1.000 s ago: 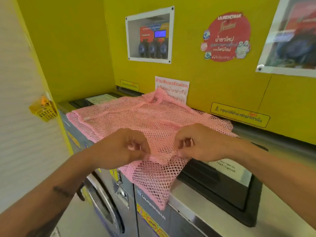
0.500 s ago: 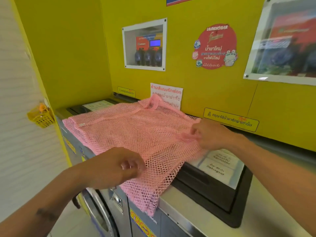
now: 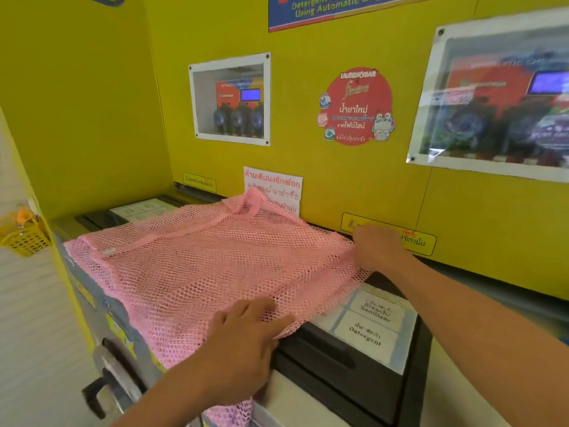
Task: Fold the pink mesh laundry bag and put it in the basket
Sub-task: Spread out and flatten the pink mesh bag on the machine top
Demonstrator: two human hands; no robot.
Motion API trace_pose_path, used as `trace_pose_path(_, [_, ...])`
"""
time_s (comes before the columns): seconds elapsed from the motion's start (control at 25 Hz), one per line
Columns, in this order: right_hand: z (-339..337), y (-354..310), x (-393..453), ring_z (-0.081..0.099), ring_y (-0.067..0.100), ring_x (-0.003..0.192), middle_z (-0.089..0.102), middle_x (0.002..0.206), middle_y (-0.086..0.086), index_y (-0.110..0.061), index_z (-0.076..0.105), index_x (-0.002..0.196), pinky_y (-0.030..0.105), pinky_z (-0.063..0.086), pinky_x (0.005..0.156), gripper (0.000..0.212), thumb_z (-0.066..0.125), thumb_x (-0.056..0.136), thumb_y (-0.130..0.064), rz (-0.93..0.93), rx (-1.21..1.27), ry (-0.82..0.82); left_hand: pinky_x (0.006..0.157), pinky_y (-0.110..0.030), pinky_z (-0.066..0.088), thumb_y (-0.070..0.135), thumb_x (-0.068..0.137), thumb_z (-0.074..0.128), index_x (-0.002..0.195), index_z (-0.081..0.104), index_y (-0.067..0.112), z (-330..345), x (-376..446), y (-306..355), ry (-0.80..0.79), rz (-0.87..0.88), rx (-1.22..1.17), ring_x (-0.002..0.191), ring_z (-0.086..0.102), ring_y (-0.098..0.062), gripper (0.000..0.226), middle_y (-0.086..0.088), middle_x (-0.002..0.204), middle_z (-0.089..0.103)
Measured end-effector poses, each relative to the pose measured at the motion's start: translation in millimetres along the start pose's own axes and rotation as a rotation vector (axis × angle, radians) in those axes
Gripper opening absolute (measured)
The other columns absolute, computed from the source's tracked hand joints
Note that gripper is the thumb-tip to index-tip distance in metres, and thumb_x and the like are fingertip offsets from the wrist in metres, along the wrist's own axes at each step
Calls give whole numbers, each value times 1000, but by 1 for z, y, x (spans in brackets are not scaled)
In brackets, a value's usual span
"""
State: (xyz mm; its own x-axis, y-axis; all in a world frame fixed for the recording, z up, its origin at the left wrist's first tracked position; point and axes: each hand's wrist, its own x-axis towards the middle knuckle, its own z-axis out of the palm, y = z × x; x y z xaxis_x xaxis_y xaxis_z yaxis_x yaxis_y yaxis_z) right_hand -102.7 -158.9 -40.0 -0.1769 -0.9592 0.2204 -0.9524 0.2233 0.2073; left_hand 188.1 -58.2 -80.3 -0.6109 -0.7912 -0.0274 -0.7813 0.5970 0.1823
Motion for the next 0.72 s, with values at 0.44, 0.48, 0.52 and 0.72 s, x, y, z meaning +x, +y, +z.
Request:
trace_pose_path(0.44, [-15,-25,8,60,20,86,60,89,-2,-20,62,98,32,52,73,18,52,87,-32,-59,-103,-162,110,-32,34,50,97,45,137,44,51,-49,-37,-27,-202,9,-314,128,42,1,40,25,140,40])
trace_pose_path(0.48, [-16,-34,10,60,22,90,61,97,0,-20,61,106,32,50,72,23,52,88,-30,-99,5,-74,107,-33,39,51,96,48,134,46,52,-53,-35,-30,-152,9,-376,122,47,2,38,25,137,46])
trace_pose_path(0.52, [-14,-45,10,59,24,101,62,113,3,-23,57,119,36,51,78,31,50,90,-30,-156,149,-55,104,-34,43,49,96,50,132,49,51,-56,-31,-34,-81,5,-419,118,51,3,36,24,133,51])
trace_pose_path(0.72, [20,-72,4,15,29,151,14,165,5,-41,16,154,52,16,120,57,25,99,-55,-330,234,-442,99,-36,47,35,97,53,121,60,45,-67,10,-81,119,8,-496,110,57,1,26,21,120,61])
